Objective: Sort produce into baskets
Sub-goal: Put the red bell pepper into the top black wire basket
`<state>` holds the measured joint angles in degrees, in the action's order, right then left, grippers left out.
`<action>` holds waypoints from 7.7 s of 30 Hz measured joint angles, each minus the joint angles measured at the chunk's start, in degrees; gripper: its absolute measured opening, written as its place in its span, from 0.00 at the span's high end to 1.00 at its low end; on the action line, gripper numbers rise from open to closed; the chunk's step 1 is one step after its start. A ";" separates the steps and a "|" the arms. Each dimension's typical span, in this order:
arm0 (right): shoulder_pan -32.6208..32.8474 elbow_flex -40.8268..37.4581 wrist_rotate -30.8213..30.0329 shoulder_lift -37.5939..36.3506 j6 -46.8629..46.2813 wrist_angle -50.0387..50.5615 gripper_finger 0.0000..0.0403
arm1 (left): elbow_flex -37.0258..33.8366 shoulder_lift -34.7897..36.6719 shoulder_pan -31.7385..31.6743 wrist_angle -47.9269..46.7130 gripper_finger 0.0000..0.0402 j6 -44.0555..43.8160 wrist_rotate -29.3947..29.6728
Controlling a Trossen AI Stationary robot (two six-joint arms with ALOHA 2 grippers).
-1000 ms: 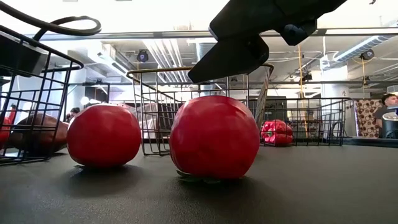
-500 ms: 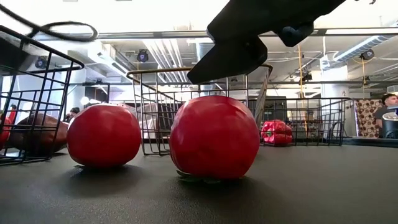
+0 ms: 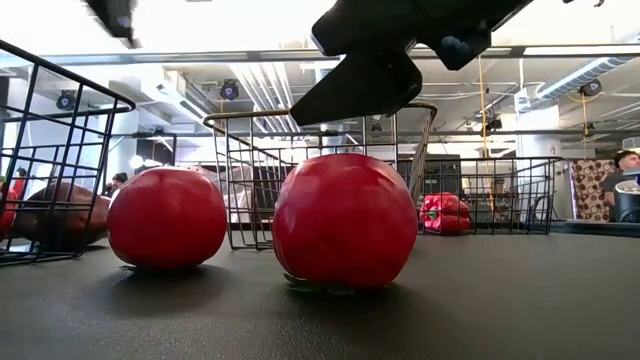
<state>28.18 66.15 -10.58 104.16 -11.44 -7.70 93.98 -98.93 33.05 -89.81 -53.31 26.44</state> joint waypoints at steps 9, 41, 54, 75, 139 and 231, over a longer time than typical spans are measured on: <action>0.31 -0.60 0.12 0.00 0.72 0.04 0.06 | 0.35 2.10 -18.39 -0.20 0.10 19.75 5.61; -0.48 -7.45 -0.05 0.00 -4.04 -0.55 0.06 | -38.10 11.03 -78.27 34.22 0.10 39.12 1.52; -1.23 -7.90 0.08 0.00 -4.49 -0.60 0.06 | -40.55 10.38 -85.23 50.59 0.11 40.66 2.02; -1.79 -8.22 0.06 0.00 -4.68 -0.35 0.06 | -40.55 6.70 -87.16 58.72 0.13 37.32 4.06; -1.95 -7.65 0.45 0.00 -4.49 -5.20 0.06 | -35.54 12.60 -49.34 45.45 0.65 24.69 8.86; -6.37 16.82 -20.21 -6.38 -19.31 84.84 0.06 | -50.60 38.09 -25.25 82.83 0.40 25.26 10.05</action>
<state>21.81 82.97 -30.79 97.78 -30.75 77.14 43.38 -60.84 7.80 -6.97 -28.06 36.50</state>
